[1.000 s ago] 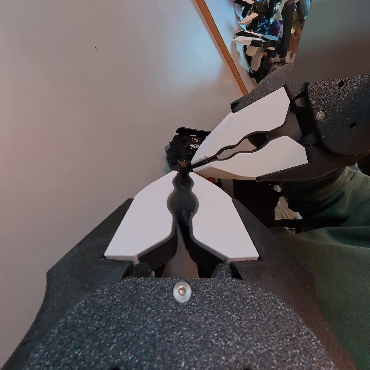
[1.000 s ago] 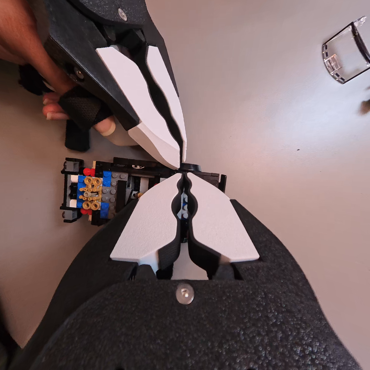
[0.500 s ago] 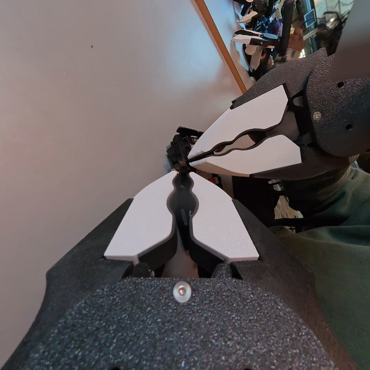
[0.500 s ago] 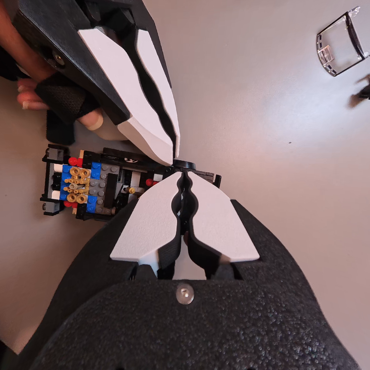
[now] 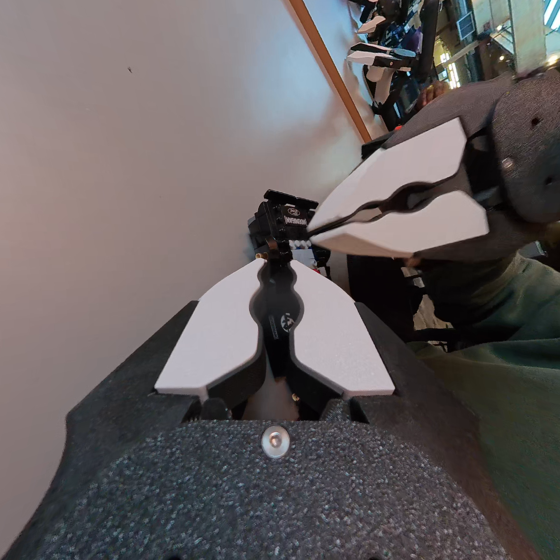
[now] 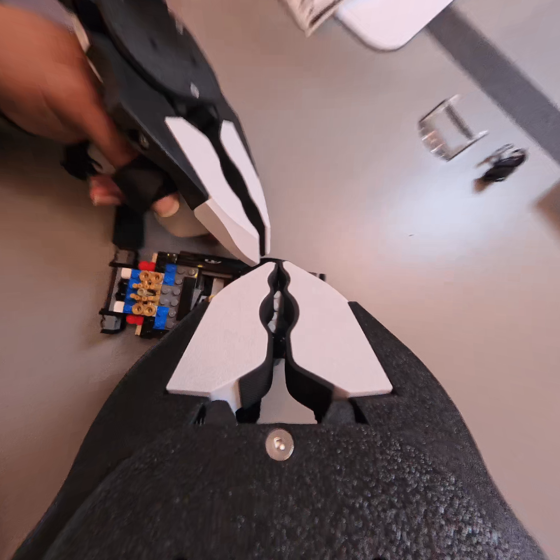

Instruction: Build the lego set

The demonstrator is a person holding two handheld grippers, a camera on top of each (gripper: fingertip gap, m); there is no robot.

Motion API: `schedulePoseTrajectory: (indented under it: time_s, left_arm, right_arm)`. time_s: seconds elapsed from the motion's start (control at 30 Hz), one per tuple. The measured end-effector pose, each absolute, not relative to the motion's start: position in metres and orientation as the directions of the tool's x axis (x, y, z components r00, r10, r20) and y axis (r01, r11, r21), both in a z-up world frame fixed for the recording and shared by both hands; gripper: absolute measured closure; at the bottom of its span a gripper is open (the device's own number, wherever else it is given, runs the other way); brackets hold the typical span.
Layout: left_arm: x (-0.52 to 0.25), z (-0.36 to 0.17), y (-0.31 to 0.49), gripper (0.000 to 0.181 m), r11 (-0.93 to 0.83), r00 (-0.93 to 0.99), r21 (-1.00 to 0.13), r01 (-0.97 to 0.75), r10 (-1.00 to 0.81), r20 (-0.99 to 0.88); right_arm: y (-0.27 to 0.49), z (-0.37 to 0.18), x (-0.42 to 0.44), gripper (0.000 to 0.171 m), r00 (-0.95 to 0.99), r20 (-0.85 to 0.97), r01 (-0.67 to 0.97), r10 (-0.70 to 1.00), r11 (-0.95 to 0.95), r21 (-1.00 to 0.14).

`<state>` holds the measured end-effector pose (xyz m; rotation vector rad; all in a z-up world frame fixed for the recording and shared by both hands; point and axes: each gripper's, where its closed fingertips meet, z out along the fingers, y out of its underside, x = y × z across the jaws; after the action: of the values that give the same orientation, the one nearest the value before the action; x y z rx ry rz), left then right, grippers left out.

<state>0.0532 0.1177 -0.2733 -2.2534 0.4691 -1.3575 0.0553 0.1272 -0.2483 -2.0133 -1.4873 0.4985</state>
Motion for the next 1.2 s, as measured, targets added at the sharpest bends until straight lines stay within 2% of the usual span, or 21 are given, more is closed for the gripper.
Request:
schedulePoseTrajectory:
  time_s: [0.07, 0.1, 0.17, 0.2, 0.33, 0.47, 0.57, 0.7, 0.87, 1.07, 1.2]
  left_arm:
    - [0.053, -0.271, 0.117, 0.168, -0.833, 0.448, -0.551, -0.057, -0.515, 0.731]
    - [0.053, -0.270, 0.115, 0.166, -0.829, 0.446, -0.555, -0.065, -0.522, 0.727]
    - [0.050, -0.264, 0.115, 0.163, -0.812, 0.452, -0.580, -0.066, -0.542, 0.708]
    - [0.049, -0.261, 0.115, 0.162, -0.803, 0.455, -0.592, -0.069, -0.554, 0.697]
    - [0.047, -0.251, 0.100, 0.152, -0.760, 0.459, -0.636, -0.135, -0.617, 0.639]
    - [0.045, -0.251, 0.070, 0.143, -0.674, 0.478, -0.680, -0.288, -0.717, 0.508]
    - [0.039, -0.258, 0.048, 0.134, -0.576, 0.511, -0.699, -0.424, -0.789, 0.341]
    - [0.026, -0.258, 0.034, 0.124, -0.541, 0.570, -0.711, -0.449, -0.786, 0.239]
    - [0.009, -0.267, 0.017, 0.097, -0.475, 0.623, -0.683, -0.554, -0.781, 0.038]
    - [0.011, -0.278, -0.003, 0.085, -0.419, 0.601, -0.641, -0.643, -0.795, -0.084]
    - [0.018, -0.280, -0.020, 0.086, -0.426, 0.576, -0.623, -0.656, -0.816, -0.049]
  right_arm:
    - [0.137, -0.232, 0.065, 0.170, 0.359, 0.061, 0.671, 0.931, -0.212, -0.710]
    - [0.140, -0.228, 0.071, 0.130, 0.379, 0.053, 0.646, 0.924, -0.223, -0.730]
    - [0.139, -0.234, 0.088, 0.105, 0.399, -0.024, 0.637, 0.917, -0.296, -0.712]
    - [0.138, -0.237, 0.094, 0.102, 0.414, -0.060, 0.614, 0.908, -0.328, -0.718]
    - [0.129, -0.253, 0.111, 0.105, 0.424, -0.195, 0.558, 0.884, -0.425, -0.713]
    - [0.121, -0.265, 0.112, 0.110, 0.389, -0.277, 0.549, 0.879, -0.462, -0.696]
    - [0.115, -0.272, 0.104, 0.112, 0.343, -0.293, 0.575, 0.893, -0.446, -0.686]
    - [0.104, -0.279, 0.096, 0.116, 0.325, -0.270, 0.622, 0.906, -0.420, -0.661]
    - [0.079, -0.283, 0.090, 0.122, 0.343, -0.259, 0.652, 0.903, -0.427, -0.627]
    - [0.038, -0.282, 0.084, 0.122, 0.284, -0.282, 0.681, 0.916, -0.400, -0.613]
    - [0.028, -0.280, 0.086, 0.124, 0.296, -0.289, 0.661, 0.911, -0.413, -0.627]
